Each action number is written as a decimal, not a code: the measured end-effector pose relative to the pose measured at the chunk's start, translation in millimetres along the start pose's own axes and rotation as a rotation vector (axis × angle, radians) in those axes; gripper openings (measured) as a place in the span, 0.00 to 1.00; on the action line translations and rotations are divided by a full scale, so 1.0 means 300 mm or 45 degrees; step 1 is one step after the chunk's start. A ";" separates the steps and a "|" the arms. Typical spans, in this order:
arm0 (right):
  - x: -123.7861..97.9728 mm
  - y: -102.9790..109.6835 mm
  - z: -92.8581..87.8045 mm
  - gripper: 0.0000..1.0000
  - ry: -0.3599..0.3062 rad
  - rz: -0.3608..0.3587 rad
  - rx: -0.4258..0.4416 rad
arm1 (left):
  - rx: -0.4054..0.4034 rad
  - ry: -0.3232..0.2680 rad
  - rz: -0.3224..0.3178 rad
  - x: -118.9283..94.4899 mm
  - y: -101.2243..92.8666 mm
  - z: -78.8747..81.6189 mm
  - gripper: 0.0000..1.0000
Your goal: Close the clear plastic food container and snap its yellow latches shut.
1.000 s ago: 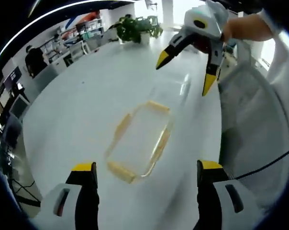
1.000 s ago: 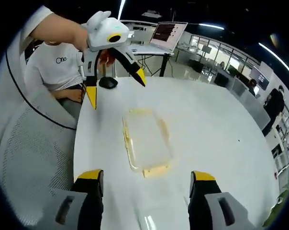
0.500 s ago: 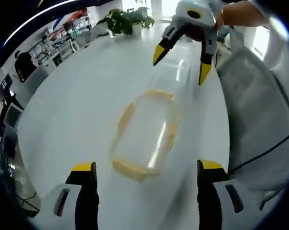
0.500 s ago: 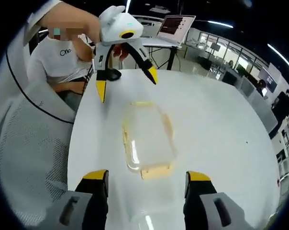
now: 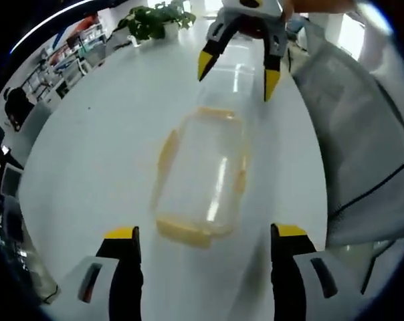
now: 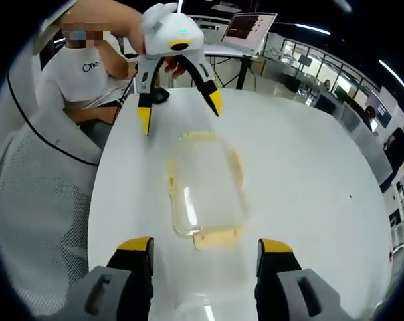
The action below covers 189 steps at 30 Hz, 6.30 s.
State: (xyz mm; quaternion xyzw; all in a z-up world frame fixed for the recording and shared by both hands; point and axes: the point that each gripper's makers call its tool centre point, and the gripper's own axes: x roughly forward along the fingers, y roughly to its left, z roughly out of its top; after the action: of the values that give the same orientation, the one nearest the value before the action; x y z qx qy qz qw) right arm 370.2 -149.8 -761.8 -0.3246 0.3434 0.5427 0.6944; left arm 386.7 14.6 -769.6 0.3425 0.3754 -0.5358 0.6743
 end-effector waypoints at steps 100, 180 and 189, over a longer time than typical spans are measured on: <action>0.145 -0.041 -0.053 0.37 0.198 0.199 -0.185 | 0.198 0.111 -0.161 0.102 0.037 -0.054 0.38; -0.360 -0.039 -0.062 0.36 0.111 0.162 -0.249 | 0.281 0.155 -0.101 -0.133 -0.087 0.359 0.36; -0.406 -0.065 -0.117 0.36 0.112 0.156 -0.233 | 0.289 0.148 -0.104 -0.102 -0.086 0.425 0.36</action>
State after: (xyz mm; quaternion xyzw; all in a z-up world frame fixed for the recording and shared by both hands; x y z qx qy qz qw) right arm 363.6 -247.4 -678.7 -0.3886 0.3416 0.5984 0.6117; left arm 374.8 -86.5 -682.8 0.4316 0.3643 -0.5810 0.5860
